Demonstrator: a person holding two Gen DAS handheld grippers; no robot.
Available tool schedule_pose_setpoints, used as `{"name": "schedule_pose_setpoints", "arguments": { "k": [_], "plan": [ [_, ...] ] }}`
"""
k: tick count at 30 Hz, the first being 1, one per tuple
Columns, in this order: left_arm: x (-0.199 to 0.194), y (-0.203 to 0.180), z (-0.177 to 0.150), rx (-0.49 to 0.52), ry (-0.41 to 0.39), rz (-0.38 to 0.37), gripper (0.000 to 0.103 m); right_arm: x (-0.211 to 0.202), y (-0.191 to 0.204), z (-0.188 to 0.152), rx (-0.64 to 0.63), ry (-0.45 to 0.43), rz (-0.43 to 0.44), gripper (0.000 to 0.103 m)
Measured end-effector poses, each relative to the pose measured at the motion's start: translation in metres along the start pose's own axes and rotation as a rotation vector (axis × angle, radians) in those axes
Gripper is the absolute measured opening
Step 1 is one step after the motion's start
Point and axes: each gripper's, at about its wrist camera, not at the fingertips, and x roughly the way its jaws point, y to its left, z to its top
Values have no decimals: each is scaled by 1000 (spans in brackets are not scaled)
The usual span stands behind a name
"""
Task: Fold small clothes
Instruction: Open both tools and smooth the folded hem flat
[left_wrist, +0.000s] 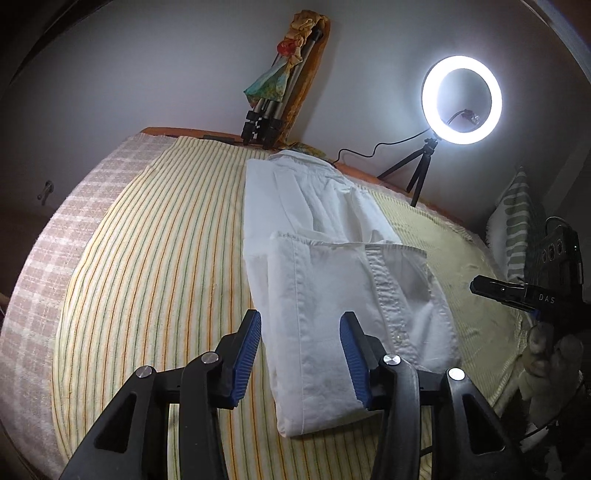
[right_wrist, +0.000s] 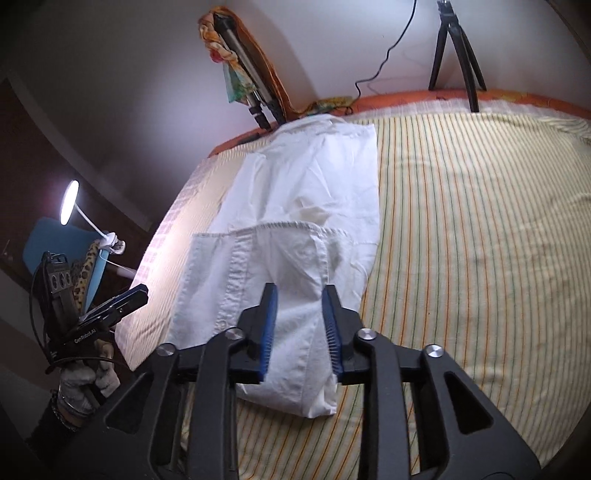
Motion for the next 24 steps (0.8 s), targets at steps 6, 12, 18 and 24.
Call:
{"name": "schedule_pose_setpoints", "arguments": {
  "k": [6,12,18,24],
  "plan": [
    [-11,-11,5,47,14,-33,46,-4,4,1,-25,4,4,34],
    [6,-23,15,63,27,-57,46,5,3,4,-32,10,37,34],
    [34,-39,28,102,44,-72,46,30,15,13,-92,36,83,34],
    [64,-38,40,117,65,-60,46,71,9,23,-82,83,78,34]
  ]
}}
